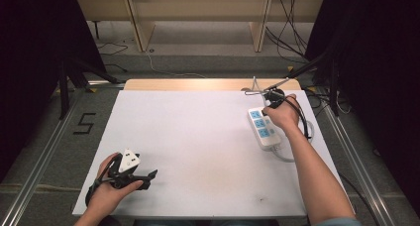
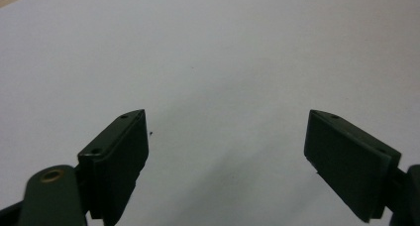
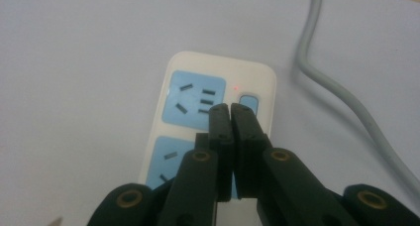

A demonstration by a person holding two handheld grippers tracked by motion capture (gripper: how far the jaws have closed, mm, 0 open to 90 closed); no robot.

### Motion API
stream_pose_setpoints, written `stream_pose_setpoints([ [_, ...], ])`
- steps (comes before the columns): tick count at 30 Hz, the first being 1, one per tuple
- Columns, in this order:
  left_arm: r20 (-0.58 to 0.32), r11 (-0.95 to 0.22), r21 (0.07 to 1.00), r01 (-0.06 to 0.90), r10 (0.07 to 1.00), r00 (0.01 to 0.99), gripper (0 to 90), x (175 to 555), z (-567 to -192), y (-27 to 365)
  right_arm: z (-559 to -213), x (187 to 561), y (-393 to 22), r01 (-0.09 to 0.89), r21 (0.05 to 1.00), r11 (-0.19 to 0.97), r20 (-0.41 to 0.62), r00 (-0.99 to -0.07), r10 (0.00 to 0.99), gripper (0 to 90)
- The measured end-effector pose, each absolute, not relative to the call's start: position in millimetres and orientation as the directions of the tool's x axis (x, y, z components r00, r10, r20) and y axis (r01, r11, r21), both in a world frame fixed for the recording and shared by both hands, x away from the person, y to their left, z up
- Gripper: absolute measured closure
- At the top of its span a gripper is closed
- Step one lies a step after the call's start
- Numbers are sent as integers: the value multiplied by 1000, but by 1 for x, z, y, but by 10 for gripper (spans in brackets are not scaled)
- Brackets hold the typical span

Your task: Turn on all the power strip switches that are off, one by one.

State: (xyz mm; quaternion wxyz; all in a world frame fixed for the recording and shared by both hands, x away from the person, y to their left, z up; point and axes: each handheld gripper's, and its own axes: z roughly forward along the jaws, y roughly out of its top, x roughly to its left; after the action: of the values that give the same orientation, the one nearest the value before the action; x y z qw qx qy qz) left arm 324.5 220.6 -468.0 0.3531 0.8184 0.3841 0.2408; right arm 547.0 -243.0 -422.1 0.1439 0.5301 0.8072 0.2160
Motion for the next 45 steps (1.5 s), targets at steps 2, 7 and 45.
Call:
stream_pose_setpoints([
  [2, 125, -458, 761, 459, 798, 590, 172, 324, -468, 220, -422, 541, -243, 782, 515, 351, 6, -413, 911, 878],
  [7, 122, -457, 761, 461, 799, 589, 172, 324, -468, 220, -422, 523, -240, 752, 558, 352, 26, -439, 898, 860],
  [45, 127, -460, 759, 461, 799, 588, 167, 325, -469, 219, -445, 395, -222, 521, 762, 385, 79, -665, 743, 516],
])
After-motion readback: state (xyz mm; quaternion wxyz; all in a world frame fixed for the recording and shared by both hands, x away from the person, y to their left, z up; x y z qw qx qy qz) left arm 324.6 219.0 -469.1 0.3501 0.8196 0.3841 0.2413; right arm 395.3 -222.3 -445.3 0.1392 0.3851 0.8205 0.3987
